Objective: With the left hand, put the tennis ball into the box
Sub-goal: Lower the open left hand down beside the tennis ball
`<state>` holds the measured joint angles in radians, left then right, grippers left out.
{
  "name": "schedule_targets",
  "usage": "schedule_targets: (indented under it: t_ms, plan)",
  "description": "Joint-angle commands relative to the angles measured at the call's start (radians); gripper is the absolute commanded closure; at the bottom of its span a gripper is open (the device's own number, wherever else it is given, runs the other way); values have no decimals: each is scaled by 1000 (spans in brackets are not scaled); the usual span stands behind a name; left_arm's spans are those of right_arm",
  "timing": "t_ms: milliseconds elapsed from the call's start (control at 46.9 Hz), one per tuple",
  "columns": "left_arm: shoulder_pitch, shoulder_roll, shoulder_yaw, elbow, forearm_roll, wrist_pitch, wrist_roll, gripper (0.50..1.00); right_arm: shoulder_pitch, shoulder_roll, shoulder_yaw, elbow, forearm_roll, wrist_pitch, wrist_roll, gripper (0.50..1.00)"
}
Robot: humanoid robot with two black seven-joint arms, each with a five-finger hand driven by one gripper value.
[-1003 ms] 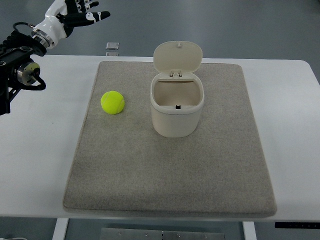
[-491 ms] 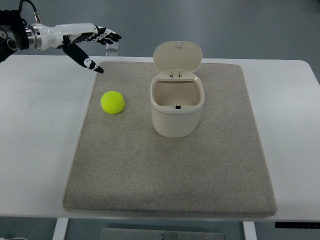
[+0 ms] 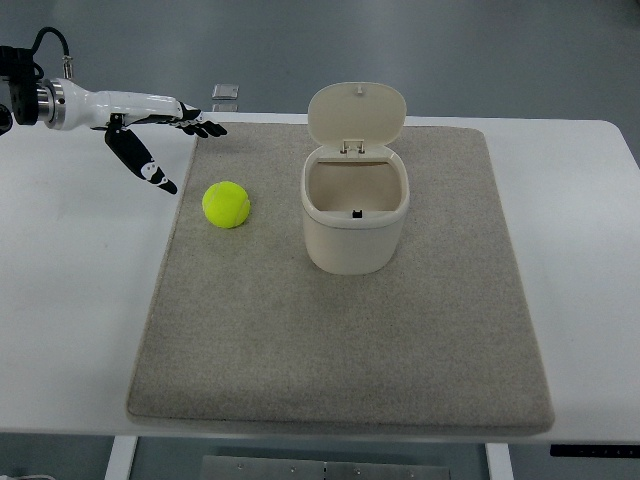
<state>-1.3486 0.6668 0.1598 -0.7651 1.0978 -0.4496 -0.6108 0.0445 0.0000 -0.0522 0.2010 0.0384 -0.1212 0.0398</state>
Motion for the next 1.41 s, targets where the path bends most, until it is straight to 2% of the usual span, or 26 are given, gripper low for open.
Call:
schedule_targets:
  t_ms: [0, 384, 555, 683, 1387]
  plan:
    - [6, -1, 3, -2, 5, 0, 0, 549, 0, 0, 0, 0, 0, 0, 0, 599]
    - [22, -23, 7, -6, 8, 14, 0, 553, 0, 0, 0, 0, 0, 0, 0, 599]
    - [71, -55, 9, -2, 13, 104, 0, 557, 0, 0, 0, 0, 0, 0, 0, 599]
    - [88, -72, 9, 0, 10, 126, 0, 557, 0, 0, 0, 0, 0, 0, 0, 599]
    - [141, -87, 7, 4, -141, 109, 0, 557, 0, 0, 0, 0, 0, 0, 0, 599]
